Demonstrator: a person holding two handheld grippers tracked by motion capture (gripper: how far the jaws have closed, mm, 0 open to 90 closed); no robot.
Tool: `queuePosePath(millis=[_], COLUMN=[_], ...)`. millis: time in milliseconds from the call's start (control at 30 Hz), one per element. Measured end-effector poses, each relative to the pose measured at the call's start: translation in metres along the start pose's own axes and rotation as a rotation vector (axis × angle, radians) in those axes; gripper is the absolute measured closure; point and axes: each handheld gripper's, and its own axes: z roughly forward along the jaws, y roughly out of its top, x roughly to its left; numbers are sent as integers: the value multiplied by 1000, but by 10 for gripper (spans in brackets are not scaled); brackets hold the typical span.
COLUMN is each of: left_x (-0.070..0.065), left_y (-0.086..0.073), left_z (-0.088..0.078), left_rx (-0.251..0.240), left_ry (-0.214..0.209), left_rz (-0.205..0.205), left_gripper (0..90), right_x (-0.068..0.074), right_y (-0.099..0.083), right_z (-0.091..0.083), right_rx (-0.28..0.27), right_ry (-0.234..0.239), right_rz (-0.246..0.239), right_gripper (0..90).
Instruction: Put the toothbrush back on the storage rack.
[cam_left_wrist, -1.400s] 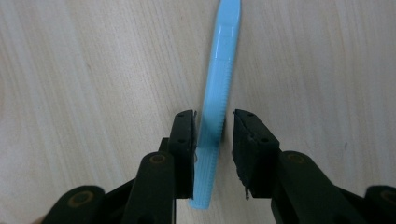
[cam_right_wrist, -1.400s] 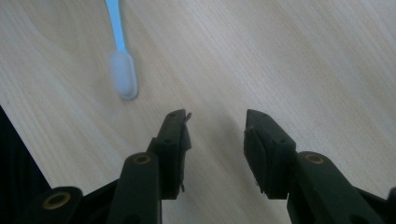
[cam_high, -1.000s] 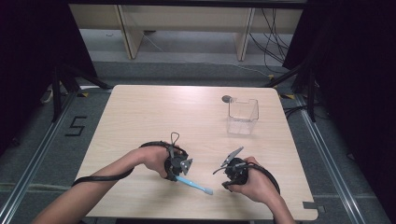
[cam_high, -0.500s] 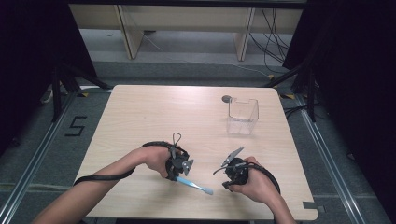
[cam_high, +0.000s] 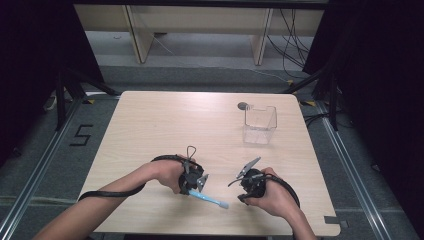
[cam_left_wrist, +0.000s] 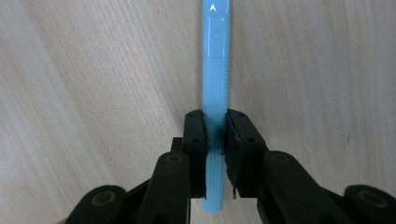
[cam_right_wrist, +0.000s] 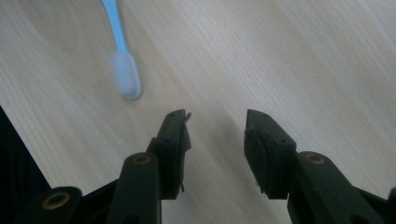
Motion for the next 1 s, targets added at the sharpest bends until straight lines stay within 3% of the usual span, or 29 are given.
queuePosePath(millis=[267,467,733,767,800,1000], left_x=[-1,-1,-5,-6,-6,-9], left_y=[-2,-10,-27,-28,-30,-39], left_z=[-1,-7,-23,-24,-26,-33], left_rx=[-19,-84,-217,-230,-243,-295], left_ry=[14,30,125,137,149,195], left_rz=[-13,-54,-118,-129,-131,-154], left_gripper=[785,786,786,786,786,785], right_x=[-1,-4,-8,-6,-8,-11], right_y=[-1,-3,-5,-5,-5,-6], right_z=[-2,-5,-12,-14,-13,-15], right_rx=[-11,-42,-138,-125,-160,-239], right_ry=[-5,-18,-46,-45,-47,-70], right_rz=[6,18,68,110,84,119], right_gripper=[595,594,592,591,590,589])
